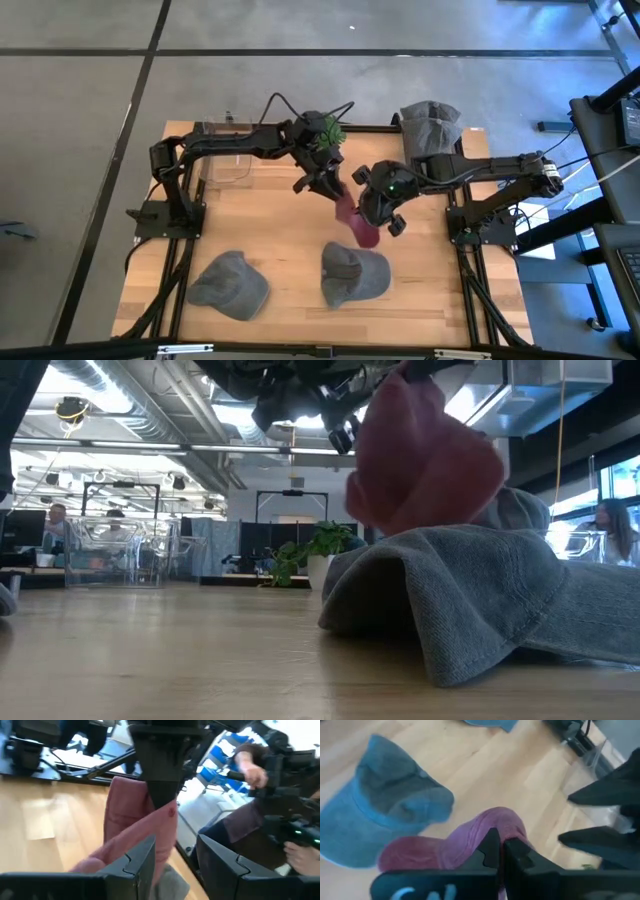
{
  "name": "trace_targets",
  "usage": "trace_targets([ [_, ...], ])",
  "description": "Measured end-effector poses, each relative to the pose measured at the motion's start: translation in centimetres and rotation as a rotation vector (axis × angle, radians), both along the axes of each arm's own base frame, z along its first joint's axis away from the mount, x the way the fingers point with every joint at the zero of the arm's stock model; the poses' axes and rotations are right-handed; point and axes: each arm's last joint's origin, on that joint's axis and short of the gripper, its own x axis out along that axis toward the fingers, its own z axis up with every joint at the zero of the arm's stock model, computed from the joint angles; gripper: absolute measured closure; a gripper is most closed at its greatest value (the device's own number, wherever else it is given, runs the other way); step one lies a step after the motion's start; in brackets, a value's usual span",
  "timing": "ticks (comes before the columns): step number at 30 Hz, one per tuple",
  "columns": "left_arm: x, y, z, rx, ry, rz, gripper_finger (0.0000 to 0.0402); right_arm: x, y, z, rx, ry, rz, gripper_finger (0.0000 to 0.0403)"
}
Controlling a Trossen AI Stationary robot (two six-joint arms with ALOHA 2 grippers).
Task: Pick & Place hat
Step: Put the red cap into the left transparent bin
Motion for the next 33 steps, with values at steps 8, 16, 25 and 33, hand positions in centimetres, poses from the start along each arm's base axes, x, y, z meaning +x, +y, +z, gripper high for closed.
trace_targets([
  [8, 0.1, 0.2, -0.1, 0.049, -0.006, 0.059, 0.0263, 0.7, 1.2, -0.7, -0.154, -0.007, 0.121, 0.0399],
  [16, -0.3, -0.2, -1.0, 0.054, 0.067, 0.033, 0.0263, 1.7, 1.8, -2.0, -0.225, 0.031, 0.152, 0.0398],
  [25, -0.4, -1.4, -1.8, 0.114, 0.122, 0.025, 0.0263, 2.2, 1.7, -1.6, -0.257, -0.031, 0.176, 0.0398],
  [33, -0.7, -2.1, -2.3, 0.117, 0.174, -0.006, 0.0263, 2.3, 1.4, -1.5, -0.321, -0.043, 0.115, 0.0398],
])
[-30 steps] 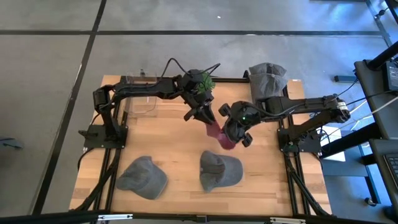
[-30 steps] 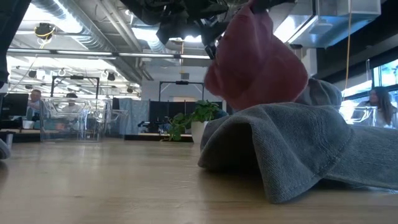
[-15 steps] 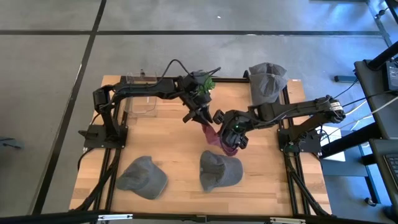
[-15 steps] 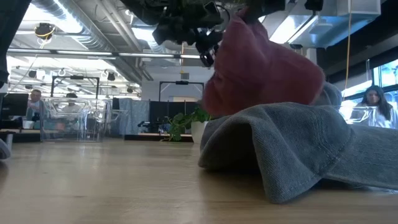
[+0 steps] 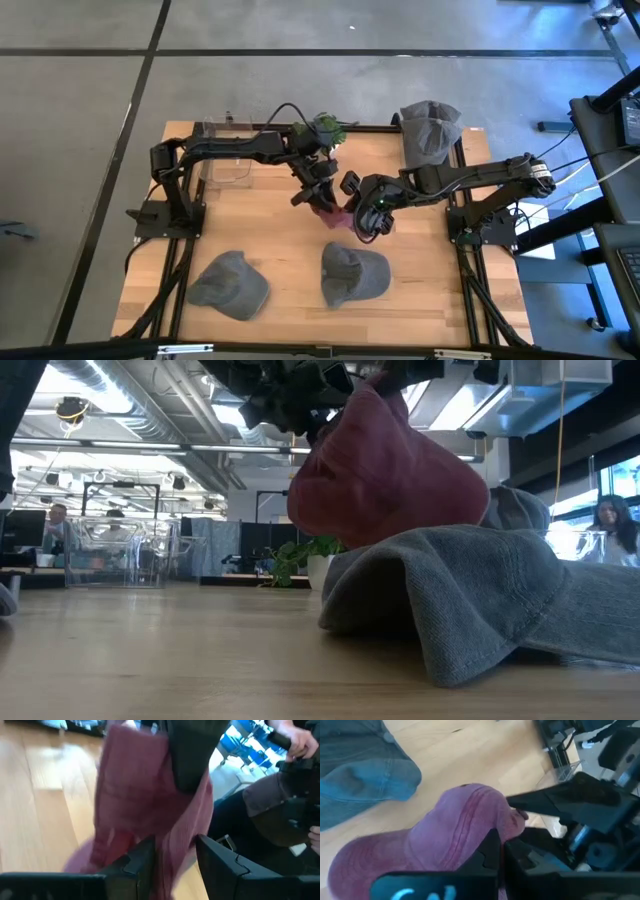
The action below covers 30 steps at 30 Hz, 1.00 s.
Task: Pick & Place hat
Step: Put the red cap into the left transparent bin
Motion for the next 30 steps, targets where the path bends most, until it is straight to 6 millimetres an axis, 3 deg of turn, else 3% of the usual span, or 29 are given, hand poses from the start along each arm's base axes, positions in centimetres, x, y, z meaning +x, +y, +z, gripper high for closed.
trace_targets([
  [21, -0.92, -0.09, -0.96, 0.044, 0.117, 0.013, 0.0266, -0.13, -0.02, -0.12, 0.000, 0.018, -0.003, 0.0398],
  [25, -0.98, -0.10, -1.01, 0.058, 0.114, 0.007, 0.0288, -0.16, -0.02, -0.15, -0.001, 0.022, -0.003, 0.0398],
  [30, -0.99, -0.11, -1.02, 0.056, 0.114, 0.005, 0.0348, -0.16, -0.06, -0.15, -0.010, 0.021, -0.011, 0.0398],
])
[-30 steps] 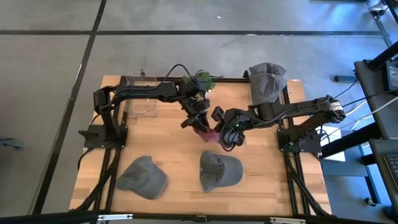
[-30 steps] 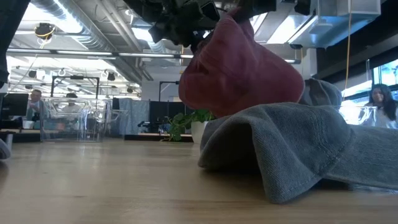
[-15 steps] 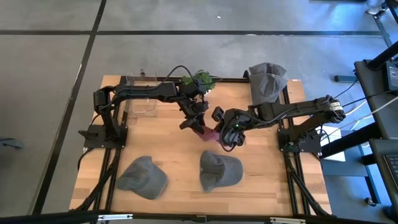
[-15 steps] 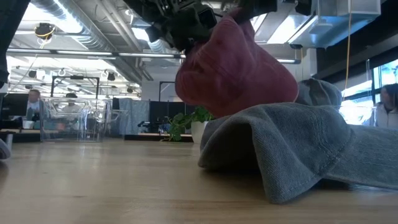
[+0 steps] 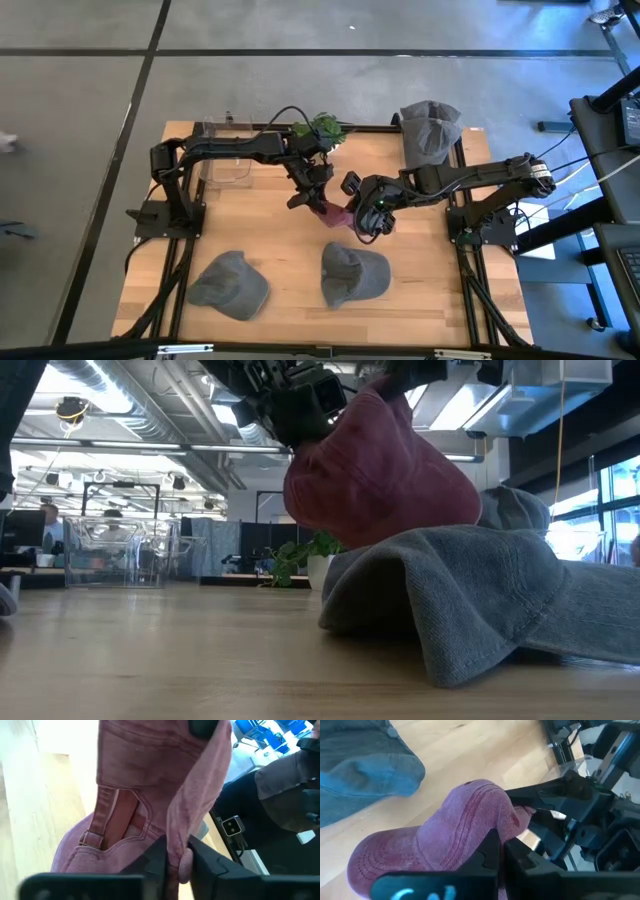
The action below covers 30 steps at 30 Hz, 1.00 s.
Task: Pick & Place hat
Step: Put the red cap into the left transparent bin
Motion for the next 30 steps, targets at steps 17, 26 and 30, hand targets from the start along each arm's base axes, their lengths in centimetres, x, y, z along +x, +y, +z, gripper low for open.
trace_targets([
  [17, -1.7, 0.1, 3.2, -0.046, -0.011, 0.056, 0.0384, -0.6, -0.5, -0.5, 0.095, 0.063, -0.182, 0.0285],
  [26, -5.3, -0.4, 7.2, -0.025, 0.024, 0.180, 0.0384, -2.1, -3.6, 0.0, 0.234, 0.088, -0.475, 0.0225],
  [30, -7.8, -0.5, 9.4, 0.038, 0.027, 0.290, 0.0384, -3.0, -4.9, 1.1, 0.289, 0.032, -0.567, 0.0222],
])
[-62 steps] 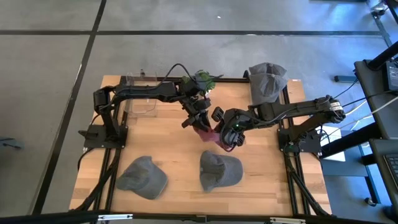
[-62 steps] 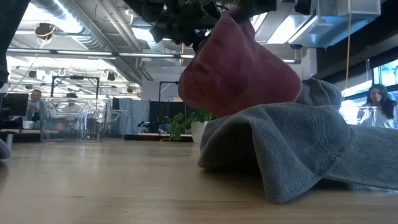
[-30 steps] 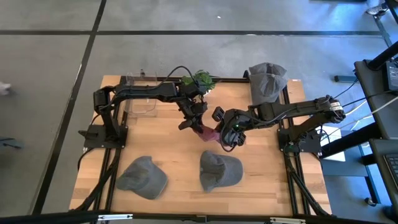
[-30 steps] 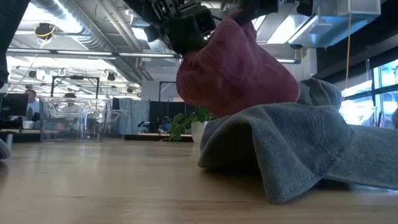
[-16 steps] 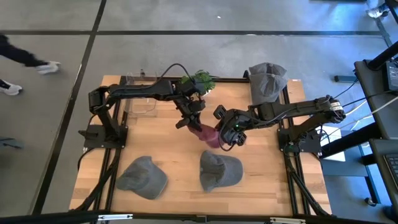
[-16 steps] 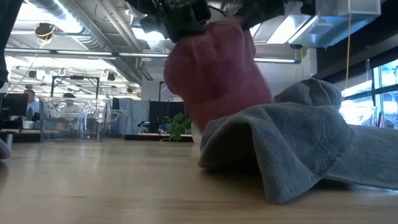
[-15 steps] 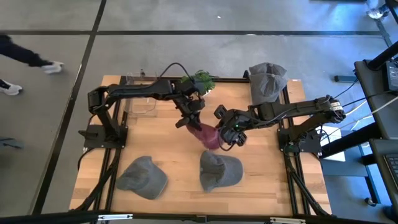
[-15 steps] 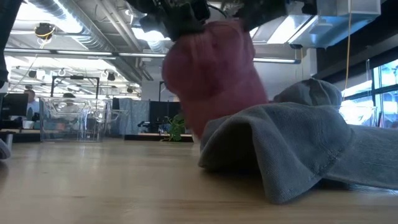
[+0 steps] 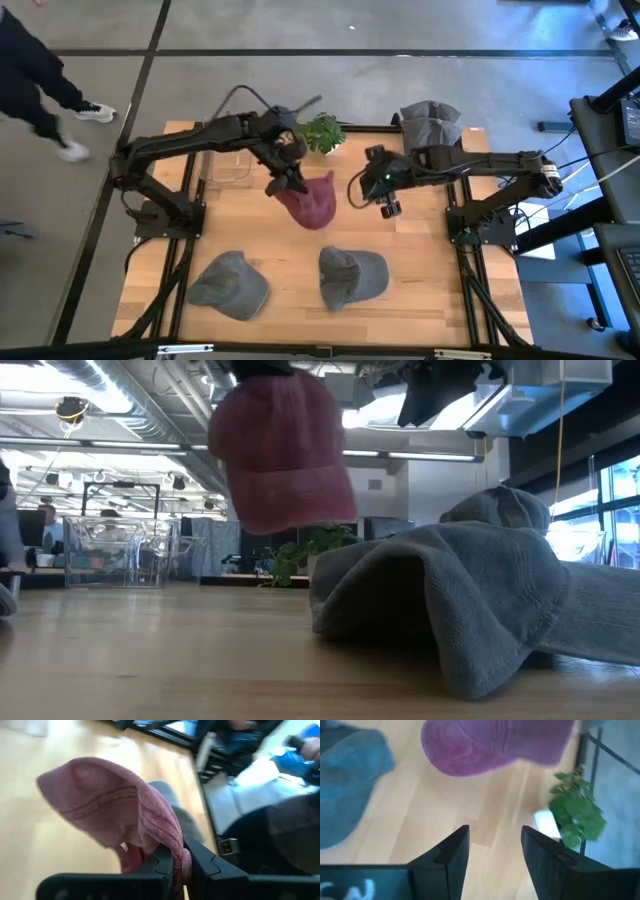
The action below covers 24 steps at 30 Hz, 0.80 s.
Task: Pick & Place hat
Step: Put the red cap into the left transparent bin
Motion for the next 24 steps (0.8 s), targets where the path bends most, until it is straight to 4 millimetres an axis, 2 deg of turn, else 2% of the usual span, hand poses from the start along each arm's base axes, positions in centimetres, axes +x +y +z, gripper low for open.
trace_targets([
  [5, -4.0, 0.3, 2.1, 0.142, 0.051, 0.171, 0.0384, -0.8, -1.3, 0.8, 0.019, -0.046, -0.076, 0.0222],
  [11, -8.3, 0.9, 4.2, 0.363, 0.041, 0.301, 0.0383, -0.8, -2.3, 1.0, 0.023, -0.064, -0.107, 0.0222],
  [18, -11.6, 2.0, 7.0, 0.651, 0.173, 0.439, 0.0383, -0.6, -2.9, 0.5, 0.079, -0.087, -0.089, 0.0222],
  [24, -13.5, 2.9, 9.4, 0.909, 0.306, 0.528, 0.0383, -0.6, -3.1, 0.3, 0.093, -0.084, -0.091, 0.0222],
])
